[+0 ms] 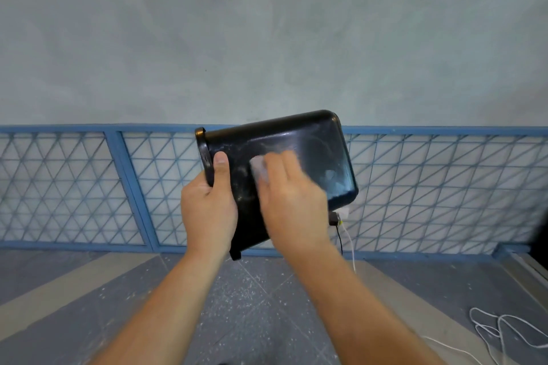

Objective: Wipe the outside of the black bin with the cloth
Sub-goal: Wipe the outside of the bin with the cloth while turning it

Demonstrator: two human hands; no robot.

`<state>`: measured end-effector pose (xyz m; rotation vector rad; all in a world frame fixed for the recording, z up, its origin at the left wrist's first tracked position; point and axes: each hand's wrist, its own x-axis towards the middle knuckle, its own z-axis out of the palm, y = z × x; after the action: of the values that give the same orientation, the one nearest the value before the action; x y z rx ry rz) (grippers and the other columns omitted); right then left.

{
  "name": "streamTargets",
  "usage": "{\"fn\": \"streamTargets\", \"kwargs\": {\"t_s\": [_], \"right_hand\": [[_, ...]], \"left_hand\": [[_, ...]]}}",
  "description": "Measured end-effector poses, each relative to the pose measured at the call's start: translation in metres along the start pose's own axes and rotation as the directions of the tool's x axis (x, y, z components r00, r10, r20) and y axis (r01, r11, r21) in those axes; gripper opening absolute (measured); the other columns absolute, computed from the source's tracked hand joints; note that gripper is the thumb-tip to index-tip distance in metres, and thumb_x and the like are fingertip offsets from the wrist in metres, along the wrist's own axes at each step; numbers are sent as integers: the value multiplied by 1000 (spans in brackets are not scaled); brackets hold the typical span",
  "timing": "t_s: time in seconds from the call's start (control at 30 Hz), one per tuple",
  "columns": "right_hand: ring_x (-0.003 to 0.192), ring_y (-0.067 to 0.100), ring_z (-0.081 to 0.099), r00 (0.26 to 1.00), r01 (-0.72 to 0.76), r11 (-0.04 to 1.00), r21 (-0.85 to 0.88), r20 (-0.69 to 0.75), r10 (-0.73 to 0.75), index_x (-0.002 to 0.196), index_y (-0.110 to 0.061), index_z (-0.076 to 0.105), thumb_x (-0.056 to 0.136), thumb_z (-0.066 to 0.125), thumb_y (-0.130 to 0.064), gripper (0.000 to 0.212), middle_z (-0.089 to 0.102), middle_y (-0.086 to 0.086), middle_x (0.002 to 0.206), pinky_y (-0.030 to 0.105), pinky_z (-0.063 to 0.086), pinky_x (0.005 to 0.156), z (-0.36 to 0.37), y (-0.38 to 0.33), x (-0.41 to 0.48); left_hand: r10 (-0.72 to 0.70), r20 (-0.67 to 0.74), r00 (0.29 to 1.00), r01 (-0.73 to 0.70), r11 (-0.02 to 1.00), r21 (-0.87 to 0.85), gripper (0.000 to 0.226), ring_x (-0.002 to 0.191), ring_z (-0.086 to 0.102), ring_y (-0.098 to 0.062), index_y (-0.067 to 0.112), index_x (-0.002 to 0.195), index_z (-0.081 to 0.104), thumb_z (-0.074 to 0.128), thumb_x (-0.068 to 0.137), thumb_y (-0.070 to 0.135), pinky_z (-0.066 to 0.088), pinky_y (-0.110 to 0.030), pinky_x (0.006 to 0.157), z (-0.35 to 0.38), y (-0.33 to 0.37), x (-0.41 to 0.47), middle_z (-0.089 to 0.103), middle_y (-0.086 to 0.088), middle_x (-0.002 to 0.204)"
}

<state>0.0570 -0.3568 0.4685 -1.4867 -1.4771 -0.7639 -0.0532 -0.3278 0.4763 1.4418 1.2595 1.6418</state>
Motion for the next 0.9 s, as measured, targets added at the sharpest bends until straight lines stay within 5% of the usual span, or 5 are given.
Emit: {"fn": "streamTargets", "kwargs": {"t_s": [0.27,0.43,0.6,0.77,0.9], "right_hand": [[62,25,60,967,-228,973,30,-112,230,106,-9,63,105,54,-28,21,61,6,101,40,54,48,-7,39,17],[62,18,60,1000,30,999,45,3,-31,104,-11,60,94,73,-13,17,58,4,95,35,52,42,-1,2,4],[76,27,65,941,-328,942,68,-63,332,116,-14,61,106,47,-38,30,60,2,114,47,58,63,-8,43,21],[62,19,60,999,10,999,53,-53,-7,106,-11,61,94,72,-15,16,60,5,96,33,51,43,-2,5,9],[67,17,62,986,-153,984,96,-52,158,112,-12,64,101,63,-25,17,61,2,105,37,57,52,-8,33,8]], "left_hand": [[-13,-3,1000,13,1000,-5,66,72,66,-9,3,94,71,44,101,62,52,-28,63,-12,-2,7,73,-8,84],[20,-20,1000,-19,999,43,68,60,62,-12,3,81,69,43,101,63,48,-28,57,-6,1,6,70,-14,75],[16,31,999,-17,1000,25,60,72,66,-8,10,86,71,43,101,61,47,-26,61,-13,2,4,72,-3,80],[28,18,999,-29,999,33,69,47,52,-6,0,70,56,45,101,61,42,-23,48,-4,5,3,54,-6,57],[23,11,1000,-23,1000,5,70,65,63,-16,-3,82,65,45,101,61,48,-34,58,-9,1,6,67,-17,74]]}}
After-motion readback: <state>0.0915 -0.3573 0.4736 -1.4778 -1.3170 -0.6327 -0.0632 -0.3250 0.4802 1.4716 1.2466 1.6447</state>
